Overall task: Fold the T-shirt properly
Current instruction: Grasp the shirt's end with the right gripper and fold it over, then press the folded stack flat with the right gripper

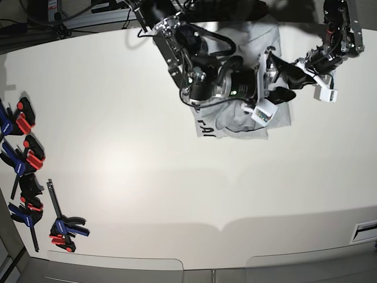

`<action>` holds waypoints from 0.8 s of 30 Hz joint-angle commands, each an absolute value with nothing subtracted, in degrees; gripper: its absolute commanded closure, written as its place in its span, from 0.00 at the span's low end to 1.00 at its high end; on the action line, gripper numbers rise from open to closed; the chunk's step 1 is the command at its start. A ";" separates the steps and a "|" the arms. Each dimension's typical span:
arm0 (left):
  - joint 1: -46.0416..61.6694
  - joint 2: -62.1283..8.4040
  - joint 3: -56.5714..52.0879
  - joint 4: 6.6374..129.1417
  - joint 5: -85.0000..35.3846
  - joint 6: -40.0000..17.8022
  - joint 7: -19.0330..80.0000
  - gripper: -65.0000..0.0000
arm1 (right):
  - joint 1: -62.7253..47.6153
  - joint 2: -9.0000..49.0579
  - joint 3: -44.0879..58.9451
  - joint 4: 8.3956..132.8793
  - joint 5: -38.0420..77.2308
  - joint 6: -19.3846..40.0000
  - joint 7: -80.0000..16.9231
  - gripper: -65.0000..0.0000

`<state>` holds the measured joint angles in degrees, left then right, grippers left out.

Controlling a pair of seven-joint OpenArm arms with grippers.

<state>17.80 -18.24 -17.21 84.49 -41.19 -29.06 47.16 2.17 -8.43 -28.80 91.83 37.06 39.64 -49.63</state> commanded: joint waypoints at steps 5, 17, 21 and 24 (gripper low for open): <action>18.24 -18.76 -17.15 84.60 -39.48 -28.77 49.43 1.00 | 2.59 -9.00 -17.04 103.68 34.13 37.67 -51.20 0.48; 18.26 -18.76 -17.15 84.60 -39.05 -28.77 49.47 1.00 | -4.60 -4.56 5.23 109.27 34.87 37.71 -56.29 0.39; 18.26 -18.76 -17.15 84.60 -39.07 -28.75 49.45 1.00 | -6.76 -4.27 5.17 109.10 35.05 37.76 -57.32 0.39; 18.26 -18.76 -17.15 84.60 -39.07 -28.77 49.47 1.00 | -7.18 -4.27 3.22 109.08 35.31 38.61 -57.45 0.39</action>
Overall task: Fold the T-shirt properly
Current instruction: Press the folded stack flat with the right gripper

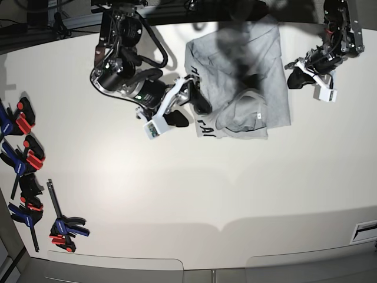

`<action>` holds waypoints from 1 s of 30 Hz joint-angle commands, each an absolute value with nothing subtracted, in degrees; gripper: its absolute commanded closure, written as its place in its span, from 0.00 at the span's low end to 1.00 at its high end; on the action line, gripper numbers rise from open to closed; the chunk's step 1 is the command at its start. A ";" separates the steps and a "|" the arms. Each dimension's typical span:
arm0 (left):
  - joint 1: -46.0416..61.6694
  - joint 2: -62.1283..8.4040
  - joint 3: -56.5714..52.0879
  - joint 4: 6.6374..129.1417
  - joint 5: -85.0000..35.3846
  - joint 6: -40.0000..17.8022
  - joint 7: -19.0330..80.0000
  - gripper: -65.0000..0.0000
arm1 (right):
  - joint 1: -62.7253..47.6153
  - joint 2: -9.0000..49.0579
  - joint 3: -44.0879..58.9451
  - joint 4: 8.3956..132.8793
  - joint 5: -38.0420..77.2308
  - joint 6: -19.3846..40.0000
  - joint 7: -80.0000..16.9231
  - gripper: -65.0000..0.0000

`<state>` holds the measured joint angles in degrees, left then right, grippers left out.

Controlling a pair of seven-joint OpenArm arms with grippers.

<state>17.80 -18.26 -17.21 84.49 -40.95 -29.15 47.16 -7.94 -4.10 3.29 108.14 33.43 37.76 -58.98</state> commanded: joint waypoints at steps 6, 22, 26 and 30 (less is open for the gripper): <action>18.28 -18.76 -17.15 84.60 -39.07 -28.75 49.50 1.00 | -7.01 -4.29 -3.27 106.50 29.21 36.75 -55.35 0.39; 18.26 -18.76 -17.15 84.60 -39.09 -28.77 49.45 1.00 | -6.68 -6.61 -2.28 100.05 25.54 32.14 -45.98 0.40; 18.26 -18.76 -17.15 84.60 -39.07 -28.77 49.47 1.00 | -6.63 -8.23 -2.28 96.62 25.61 32.80 -45.98 0.40; 18.28 -18.76 -17.15 84.60 -39.07 -28.77 49.52 1.00 | -6.66 -8.91 -2.33 96.40 27.75 34.85 -46.39 0.65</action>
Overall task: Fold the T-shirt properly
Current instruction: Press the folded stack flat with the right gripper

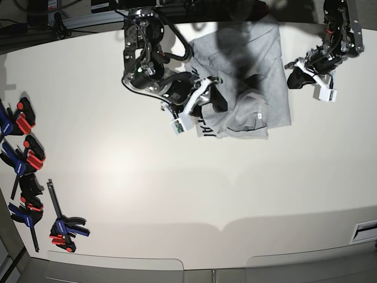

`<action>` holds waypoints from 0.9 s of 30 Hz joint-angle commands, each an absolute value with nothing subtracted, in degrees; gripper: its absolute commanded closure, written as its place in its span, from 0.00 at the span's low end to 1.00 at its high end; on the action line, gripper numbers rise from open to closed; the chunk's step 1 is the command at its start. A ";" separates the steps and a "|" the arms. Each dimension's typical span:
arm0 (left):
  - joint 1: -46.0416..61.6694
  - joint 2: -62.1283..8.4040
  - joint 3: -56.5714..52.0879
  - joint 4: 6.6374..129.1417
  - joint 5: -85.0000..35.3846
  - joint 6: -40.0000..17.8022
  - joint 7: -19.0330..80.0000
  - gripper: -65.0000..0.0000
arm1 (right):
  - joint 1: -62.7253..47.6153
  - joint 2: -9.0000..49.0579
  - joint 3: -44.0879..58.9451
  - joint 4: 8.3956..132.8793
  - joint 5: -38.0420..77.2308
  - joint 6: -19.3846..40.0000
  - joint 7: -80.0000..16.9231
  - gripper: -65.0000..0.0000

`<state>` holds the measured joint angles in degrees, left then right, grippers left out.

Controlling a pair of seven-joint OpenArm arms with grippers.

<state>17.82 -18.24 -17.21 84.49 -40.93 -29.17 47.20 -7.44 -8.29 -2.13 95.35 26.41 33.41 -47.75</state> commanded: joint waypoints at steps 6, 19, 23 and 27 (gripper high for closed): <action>18.26 -18.79 -17.17 84.60 -39.07 -28.75 49.50 1.00 | -6.68 -9.00 -2.33 96.42 42.11 40.00 -55.68 0.84; 18.24 -19.07 -17.17 84.60 -39.07 -28.77 48.58 1.00 | -6.70 -9.00 -14.06 96.40 46.92 40.00 -66.19 0.84; 18.24 -19.07 -17.17 84.60 -39.07 -28.77 48.38 1.00 | -6.70 -9.00 -19.77 96.40 46.92 40.00 -68.71 0.84; 18.22 -19.07 -17.17 84.60 -39.07 -28.77 48.36 1.00 | -6.70 -9.00 -23.46 96.40 46.92 40.00 -68.86 0.84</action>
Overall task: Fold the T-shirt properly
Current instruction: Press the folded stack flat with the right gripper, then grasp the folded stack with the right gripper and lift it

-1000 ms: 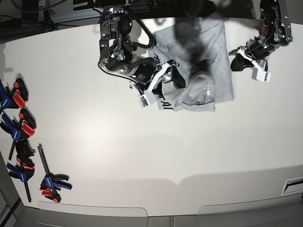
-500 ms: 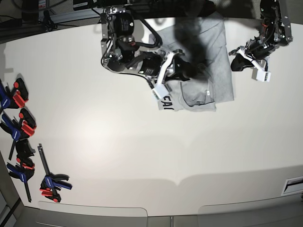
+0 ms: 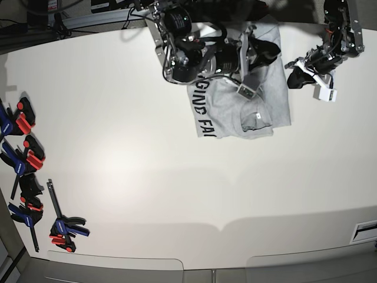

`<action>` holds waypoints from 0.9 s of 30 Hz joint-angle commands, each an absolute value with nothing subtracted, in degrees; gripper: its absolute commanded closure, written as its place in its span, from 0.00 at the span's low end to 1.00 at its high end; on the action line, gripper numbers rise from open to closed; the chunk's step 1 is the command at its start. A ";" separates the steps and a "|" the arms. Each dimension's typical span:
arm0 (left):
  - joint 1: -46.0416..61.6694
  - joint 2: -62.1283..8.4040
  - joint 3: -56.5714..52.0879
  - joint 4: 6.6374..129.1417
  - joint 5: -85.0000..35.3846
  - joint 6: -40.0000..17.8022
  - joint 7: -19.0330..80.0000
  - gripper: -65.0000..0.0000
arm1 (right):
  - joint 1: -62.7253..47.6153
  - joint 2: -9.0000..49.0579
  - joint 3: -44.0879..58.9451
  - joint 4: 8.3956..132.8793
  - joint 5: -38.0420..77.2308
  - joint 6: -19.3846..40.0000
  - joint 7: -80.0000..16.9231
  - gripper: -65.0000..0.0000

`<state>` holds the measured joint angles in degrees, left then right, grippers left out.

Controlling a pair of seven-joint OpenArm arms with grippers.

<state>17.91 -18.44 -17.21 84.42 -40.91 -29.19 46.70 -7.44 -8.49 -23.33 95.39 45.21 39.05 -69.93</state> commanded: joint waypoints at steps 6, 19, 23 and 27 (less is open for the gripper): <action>18.22 -19.07 -17.17 84.60 -39.07 -28.77 48.14 1.00 | -6.70 -9.00 -26.59 96.40 46.92 40.00 -68.60 0.84; 18.24 -19.07 -17.17 84.60 -39.07 -28.77 48.14 1.00 | -3.42 -9.00 -20.97 99.07 41.60 39.90 -63.07 0.47; 18.24 -19.07 -17.17 84.60 -39.05 -28.77 48.16 1.00 | -0.99 -9.00 -9.69 99.70 37.80 36.93 -58.67 0.47; 18.22 -19.07 -17.17 84.60 -39.07 -28.77 48.10 1.00 | -0.71 -9.00 1.83 99.70 37.56 37.36 -60.10 0.47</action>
<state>17.91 -18.44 -17.21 84.42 -40.73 -29.19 46.52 -1.65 -8.60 2.28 98.65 36.10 36.75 -61.34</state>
